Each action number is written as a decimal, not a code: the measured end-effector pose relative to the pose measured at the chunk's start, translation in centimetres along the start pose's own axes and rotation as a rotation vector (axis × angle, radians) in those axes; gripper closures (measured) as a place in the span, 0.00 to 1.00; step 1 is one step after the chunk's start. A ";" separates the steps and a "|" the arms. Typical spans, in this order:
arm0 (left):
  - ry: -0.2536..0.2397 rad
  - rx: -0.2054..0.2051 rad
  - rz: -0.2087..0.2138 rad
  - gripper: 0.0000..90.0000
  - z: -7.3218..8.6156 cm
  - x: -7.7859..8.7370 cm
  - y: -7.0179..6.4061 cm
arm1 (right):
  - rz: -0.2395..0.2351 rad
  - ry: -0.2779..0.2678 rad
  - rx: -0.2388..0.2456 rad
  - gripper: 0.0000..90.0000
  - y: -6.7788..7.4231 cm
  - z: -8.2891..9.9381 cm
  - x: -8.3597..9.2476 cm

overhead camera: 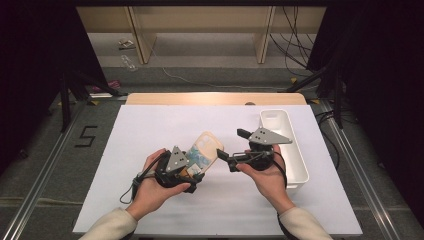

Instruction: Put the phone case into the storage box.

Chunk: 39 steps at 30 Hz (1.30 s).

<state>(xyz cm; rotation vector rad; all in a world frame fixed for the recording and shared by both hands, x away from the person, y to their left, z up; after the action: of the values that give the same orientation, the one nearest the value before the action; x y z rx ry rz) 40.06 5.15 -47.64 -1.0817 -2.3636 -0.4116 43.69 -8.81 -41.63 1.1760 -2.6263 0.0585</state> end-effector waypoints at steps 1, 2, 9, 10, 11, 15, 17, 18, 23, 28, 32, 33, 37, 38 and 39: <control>0.000 -0.002 0.003 0.12 0.0 0.0 -0.1 | 0.000 0.001 -0.002 0.03 0.0 0.0 -0.1; 0.000 -0.002 0.004 0.12 0.0 -0.1 -0.2 | -0.002 0.002 -0.002 0.03 0.1 0.0 -0.1; 0.000 -0.013 0.013 0.12 -0.1 -0.3 -0.7 | -0.009 0.008 -0.006 0.03 0.2 0.0 -0.6; 0.001 -0.015 0.014 0.12 -0.1 -0.3 -0.8 | -0.010 0.008 -0.005 0.03 0.2 0.0 -0.7; -0.001 -0.016 0.015 0.12 -0.1 -0.4 -0.9 | -0.010 0.009 -0.005 0.03 0.3 0.0 -0.7; 0.002 -0.023 0.020 0.12 -0.1 -0.5 -1.2 | -0.016 0.013 -0.008 0.03 0.4 0.0 -1.0; 0.001 -0.025 0.022 0.12 -0.1 -0.6 -1.3 | -0.018 0.013 -0.009 0.03 0.4 0.1 -1.2; 0.001 -0.025 0.022 0.12 -0.1 -0.6 -1.3 | -0.019 0.014 -0.010 0.03 0.4 0.1 -1.2; 0.000 -0.031 0.025 0.12 -0.2 -0.7 -1.6 | -0.025 0.013 -0.015 0.03 0.5 0.0 -1.5; -0.002 -0.037 0.028 0.12 -0.2 -0.7 -1.9 | -0.033 0.016 -0.021 0.03 0.7 0.0 -1.8; -0.001 -0.039 0.030 0.12 -0.2 -0.8 -2.0 | -0.037 0.023 -0.025 0.03 0.7 0.1 -2.0; -0.002 -0.040 0.030 0.12 -0.2 -0.8 -2.0 | -0.039 0.023 -0.024 0.03 0.7 0.1 -2.1; -0.001 -0.044 0.032 0.12 -0.2 -0.8 -2.1 | -0.044 0.030 -0.035 0.03 0.8 0.3 -2.3; -0.002 -0.044 0.031 0.12 -0.2 -0.8 -2.2 | -0.044 0.033 -0.036 0.03 0.8 0.3 -2.3; -0.003 -0.043 0.032 0.12 -0.3 -0.8 -2.2 | -0.045 0.033 -0.037 0.03 0.8 0.3 -2.4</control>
<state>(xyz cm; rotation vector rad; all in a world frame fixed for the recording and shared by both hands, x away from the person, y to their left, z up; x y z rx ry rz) 38.94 3.12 -48.03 -1.1387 -2.3465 -0.4520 44.53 -6.61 -42.48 1.2105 -2.5607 0.0206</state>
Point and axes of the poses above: each handheld gripper's, and its own axes: x roughly backward along the jaws, z roughly out of its underside, y roughly to its left, the point moved 9 cm from there along -x, roughly forward along the jaws, and after that the axes turned 3 degrees about z, right-handed, at the moved point
